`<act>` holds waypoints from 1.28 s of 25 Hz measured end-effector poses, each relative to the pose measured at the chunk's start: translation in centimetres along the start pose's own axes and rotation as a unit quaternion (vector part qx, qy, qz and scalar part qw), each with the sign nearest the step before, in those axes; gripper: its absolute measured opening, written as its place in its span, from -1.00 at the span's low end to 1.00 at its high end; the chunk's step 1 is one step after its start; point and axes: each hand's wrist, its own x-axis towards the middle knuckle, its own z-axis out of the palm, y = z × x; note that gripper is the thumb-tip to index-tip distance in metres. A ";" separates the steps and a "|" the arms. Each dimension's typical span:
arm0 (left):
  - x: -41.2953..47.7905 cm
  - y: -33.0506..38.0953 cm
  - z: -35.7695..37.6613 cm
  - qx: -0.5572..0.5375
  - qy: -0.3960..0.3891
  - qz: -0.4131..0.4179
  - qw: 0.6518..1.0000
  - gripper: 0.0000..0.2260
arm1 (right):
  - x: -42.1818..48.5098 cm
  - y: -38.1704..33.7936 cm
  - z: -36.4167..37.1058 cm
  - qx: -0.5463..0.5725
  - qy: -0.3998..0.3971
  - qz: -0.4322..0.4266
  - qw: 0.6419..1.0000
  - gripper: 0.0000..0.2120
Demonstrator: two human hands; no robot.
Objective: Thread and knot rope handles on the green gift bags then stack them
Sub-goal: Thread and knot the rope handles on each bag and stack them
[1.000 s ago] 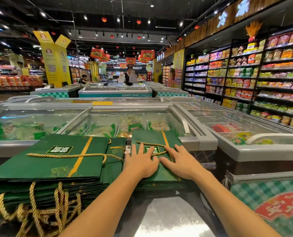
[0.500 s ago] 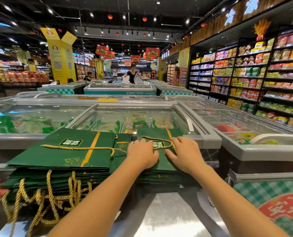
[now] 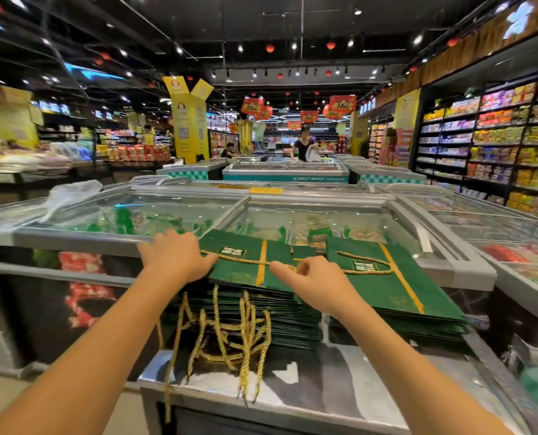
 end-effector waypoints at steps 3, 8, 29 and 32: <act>-0.5 -1.5 1.0 -0.064 -0.013 -0.015 0.998 -0.50 | -0.8 -0.8 0.5 -0.034 -0.013 0.031 0.999 -0.35; -1.9 -2.0 1.8 -0.117 0.078 -0.042 0.989 -0.55 | -2.2 -0.8 1.0 0.049 0.031 0.025 0.998 -0.40; -13.9 11.0 1.7 -0.637 -0.071 0.086 0.763 -0.72 | -9.7 3.3 -2.3 0.670 0.136 0.022 0.730 -0.70; -12.4 11.1 2.2 -0.606 -0.047 0.107 0.787 -0.78 | -9.9 5.3 -4.2 0.692 0.173 0.046 0.699 -0.67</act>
